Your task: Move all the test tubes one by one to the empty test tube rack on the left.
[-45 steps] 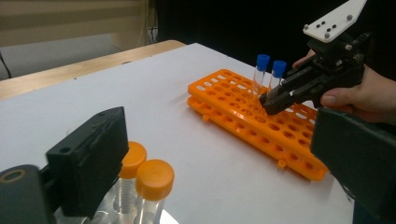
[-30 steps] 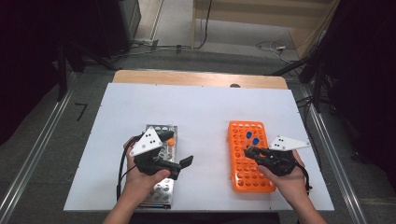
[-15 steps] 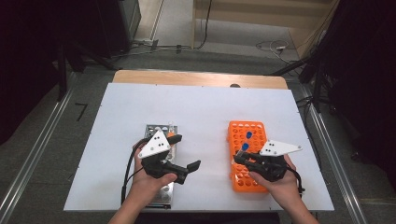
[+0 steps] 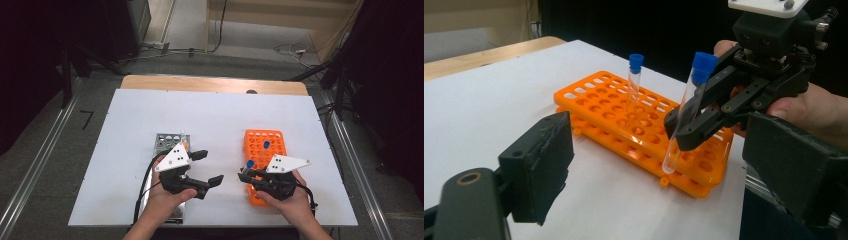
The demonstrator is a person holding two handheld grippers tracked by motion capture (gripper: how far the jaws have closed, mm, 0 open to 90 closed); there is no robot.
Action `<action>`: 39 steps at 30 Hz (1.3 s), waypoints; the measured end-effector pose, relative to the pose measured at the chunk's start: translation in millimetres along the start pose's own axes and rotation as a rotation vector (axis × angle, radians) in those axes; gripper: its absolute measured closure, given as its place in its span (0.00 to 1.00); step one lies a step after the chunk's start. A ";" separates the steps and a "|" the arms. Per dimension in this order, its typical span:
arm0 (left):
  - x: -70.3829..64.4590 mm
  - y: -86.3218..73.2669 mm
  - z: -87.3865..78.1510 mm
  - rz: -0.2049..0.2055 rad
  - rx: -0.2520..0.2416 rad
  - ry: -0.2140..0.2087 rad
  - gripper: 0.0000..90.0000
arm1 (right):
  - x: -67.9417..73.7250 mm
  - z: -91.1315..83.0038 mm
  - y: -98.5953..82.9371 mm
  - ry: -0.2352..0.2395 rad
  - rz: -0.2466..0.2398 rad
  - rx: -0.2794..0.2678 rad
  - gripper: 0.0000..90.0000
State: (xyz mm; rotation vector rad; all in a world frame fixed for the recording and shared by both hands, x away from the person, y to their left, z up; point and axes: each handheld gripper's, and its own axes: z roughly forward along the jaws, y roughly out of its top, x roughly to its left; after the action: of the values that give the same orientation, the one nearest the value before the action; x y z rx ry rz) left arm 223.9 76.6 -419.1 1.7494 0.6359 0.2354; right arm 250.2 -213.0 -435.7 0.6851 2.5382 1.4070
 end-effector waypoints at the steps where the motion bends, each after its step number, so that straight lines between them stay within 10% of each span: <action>1: -1.1 0.1 1.1 -0.001 -0.001 -0.007 0.16 | 1.3 0.9 0.3 0.006 -0.003 0.001 0.83; 25: -18.9 -2.0 26.5 0.034 0.079 -0.158 0.70 | 31.4 19.9 6.2 0.129 -0.070 0.028 0.83; 39: -24.0 -3.4 26.6 0.091 0.090 -0.137 0.85 | 31.9 20.1 5.9 0.186 -0.049 0.033 0.83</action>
State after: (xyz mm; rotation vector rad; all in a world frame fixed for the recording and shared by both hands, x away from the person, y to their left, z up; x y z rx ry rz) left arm 215.6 42.2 -425.7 1.8661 0.4746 0.1506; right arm 230.9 -180.2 -439.1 0.5158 2.7034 1.4798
